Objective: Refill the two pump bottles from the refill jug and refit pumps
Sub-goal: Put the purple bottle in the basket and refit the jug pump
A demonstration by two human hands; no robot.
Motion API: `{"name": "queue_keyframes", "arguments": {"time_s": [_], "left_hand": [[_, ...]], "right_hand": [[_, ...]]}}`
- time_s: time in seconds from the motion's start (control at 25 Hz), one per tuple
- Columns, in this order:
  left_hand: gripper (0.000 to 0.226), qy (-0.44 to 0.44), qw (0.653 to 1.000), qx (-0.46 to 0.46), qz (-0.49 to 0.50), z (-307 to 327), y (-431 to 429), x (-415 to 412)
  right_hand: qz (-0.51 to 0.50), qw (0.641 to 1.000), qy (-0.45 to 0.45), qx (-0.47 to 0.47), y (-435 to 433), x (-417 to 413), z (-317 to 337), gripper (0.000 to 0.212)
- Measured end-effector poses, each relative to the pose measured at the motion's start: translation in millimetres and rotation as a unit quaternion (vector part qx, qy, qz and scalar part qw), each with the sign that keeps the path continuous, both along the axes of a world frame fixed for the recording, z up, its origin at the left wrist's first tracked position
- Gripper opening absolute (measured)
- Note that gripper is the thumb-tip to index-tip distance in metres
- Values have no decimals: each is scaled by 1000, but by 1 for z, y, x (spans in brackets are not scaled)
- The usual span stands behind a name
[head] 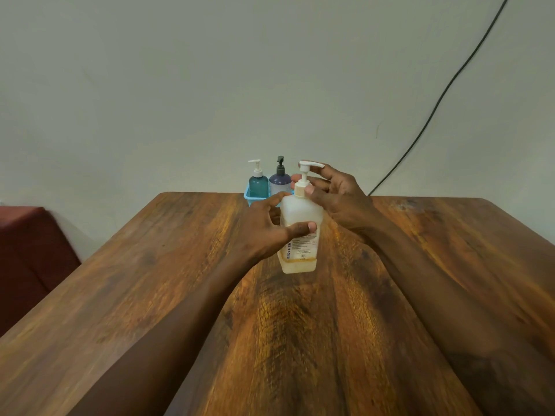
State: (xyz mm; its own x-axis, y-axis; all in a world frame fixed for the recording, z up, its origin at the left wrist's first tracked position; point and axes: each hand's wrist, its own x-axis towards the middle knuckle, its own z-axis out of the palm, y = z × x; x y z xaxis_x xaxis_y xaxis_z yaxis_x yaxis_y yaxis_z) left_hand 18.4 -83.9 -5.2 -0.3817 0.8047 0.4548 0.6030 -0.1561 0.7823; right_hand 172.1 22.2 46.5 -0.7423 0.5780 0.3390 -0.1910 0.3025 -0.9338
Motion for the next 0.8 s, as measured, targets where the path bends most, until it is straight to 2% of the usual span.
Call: {"name": "queue_keyframes", "arguments": {"time_s": [0.08, 0.16, 0.24, 0.32, 0.4, 0.48, 0.56, 0.68, 0.8], "left_hand": [[65, 0, 1000, -6, -1, 0, 0, 0], [70, 10, 1000, -4, 1, 2, -1, 4], [71, 18, 1000, 1, -3, 4, -1, 8], [68, 23, 1000, 5, -7, 6, 0, 10], [62, 26, 1000, 5, -6, 8, 0, 10], [62, 27, 1000, -1, -6, 7, 1, 9], [64, 22, 1000, -9, -6, 5, 2, 8], [82, 16, 1000, -9, 15, 3, 4, 11], [78, 19, 999, -20, 32, -1, 5, 14]], "right_hand": [[-73, 996, 3, 47, 0, 1, 0, 39], [-169, 983, -4, 74, -2, 0, -1, 51], [-211, 973, -17, 95, -3, 0, -1, 60], [-166, 982, -22, 92, -1, 2, 1, 55], [-54, 998, -25, 33, -2, 5, 7, 44], [-4, 999, -34, 15, -1, 7, 11, 43], [-37, 998, -24, 44, 0, 8, 11, 45], [-109, 990, -5, 90, 0, 3, 7, 48], [-154, 980, -10, 125, 0, -2, 4, 49]]}}
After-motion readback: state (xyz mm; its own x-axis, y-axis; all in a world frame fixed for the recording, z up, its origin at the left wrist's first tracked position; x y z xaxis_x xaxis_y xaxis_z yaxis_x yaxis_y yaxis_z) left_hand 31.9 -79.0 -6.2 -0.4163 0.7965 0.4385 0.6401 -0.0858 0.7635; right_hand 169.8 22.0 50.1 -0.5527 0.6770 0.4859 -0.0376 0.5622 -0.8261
